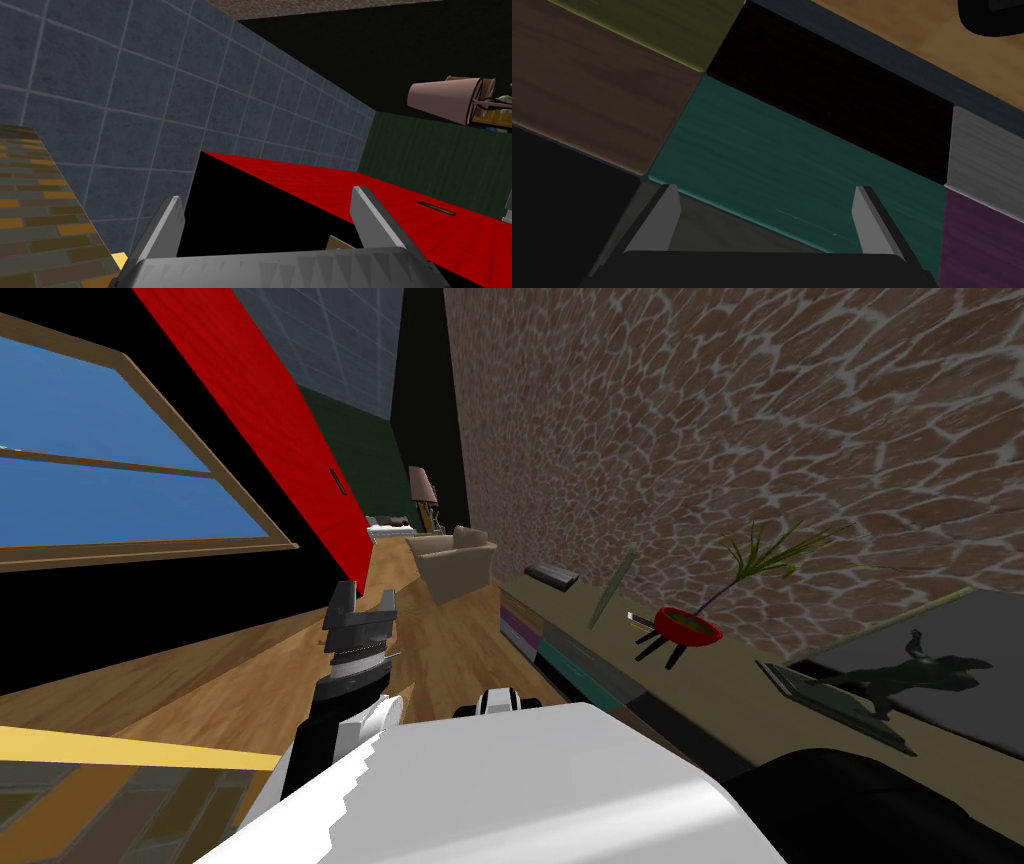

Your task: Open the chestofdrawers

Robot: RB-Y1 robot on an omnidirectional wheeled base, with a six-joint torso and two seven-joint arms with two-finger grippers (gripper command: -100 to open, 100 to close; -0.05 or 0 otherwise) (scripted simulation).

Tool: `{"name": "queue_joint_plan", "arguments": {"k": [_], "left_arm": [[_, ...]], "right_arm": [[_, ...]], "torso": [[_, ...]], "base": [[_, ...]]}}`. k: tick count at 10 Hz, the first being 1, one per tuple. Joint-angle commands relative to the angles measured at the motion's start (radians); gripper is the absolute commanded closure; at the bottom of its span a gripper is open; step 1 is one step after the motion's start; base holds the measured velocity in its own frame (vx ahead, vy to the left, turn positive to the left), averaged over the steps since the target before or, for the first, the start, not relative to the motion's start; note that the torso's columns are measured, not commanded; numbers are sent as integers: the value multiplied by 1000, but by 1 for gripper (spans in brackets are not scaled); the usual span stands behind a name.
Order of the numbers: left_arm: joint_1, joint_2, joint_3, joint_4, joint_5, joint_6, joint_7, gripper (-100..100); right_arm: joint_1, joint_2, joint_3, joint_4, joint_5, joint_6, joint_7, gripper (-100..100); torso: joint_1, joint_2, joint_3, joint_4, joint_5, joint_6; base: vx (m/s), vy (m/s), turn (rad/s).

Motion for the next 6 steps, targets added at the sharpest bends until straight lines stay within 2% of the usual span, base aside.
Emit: {"name": "queue_joint_plan", "arguments": {"k": [1,2,3,4,5,6], "left_arm": [[0,0,0,0,0,0,0,0],[0,0,0,0,0,0,0,0],[0,0,0,0,0,0,0,0],[0,0,0,0,0,0,0,0],[0,0,0,0,0,0,0,0],[0,0,0,0,0,0,0,0]], "right_arm": [[-14,-5,15,62,60,76,2,-100],[-14,-5,15,62,60,83,2,-100],[-25,-10,27,111,108,120,5,-100],[-25,-10,27,111,108,144,5,-100],[-36,-17,38,158,156,171,9,-100],[-36,-17,38,158,156,200,9,-100]], "torso": [[1,-1,-1,0,0,0],[0,0,0,0,0,0],[-1,3,2,1,0,0],[0,1,1,1,0,0],[0,1,1,0,0,0],[0,0,0,0,0,0]], "base": [[71,25,59],[36,8,2],[62,20,106],[60,15,76],[73,16,104],[66,9,63]]}}
